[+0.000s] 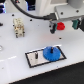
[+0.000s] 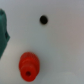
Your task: Insert the blue gear onto the right peg, followed by the red gear
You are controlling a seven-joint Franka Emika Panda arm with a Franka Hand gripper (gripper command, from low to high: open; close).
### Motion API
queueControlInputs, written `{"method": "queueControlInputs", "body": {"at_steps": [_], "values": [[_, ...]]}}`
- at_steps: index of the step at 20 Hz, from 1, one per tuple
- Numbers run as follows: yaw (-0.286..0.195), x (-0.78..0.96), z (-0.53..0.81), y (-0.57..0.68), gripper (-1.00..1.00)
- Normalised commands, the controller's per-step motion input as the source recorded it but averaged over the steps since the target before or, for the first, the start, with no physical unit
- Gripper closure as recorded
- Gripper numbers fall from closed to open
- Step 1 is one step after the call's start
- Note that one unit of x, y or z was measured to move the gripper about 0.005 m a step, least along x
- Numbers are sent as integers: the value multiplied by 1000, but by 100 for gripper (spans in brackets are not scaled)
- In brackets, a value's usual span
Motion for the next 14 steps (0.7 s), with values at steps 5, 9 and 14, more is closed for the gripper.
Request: {"method": "queueControlInputs", "body": {"at_steps": [5,9,14], "values": [[0,-753,-135,246,-100],[0,-606,-318,82,-100],[0,-513,-387,0,-100]]}}
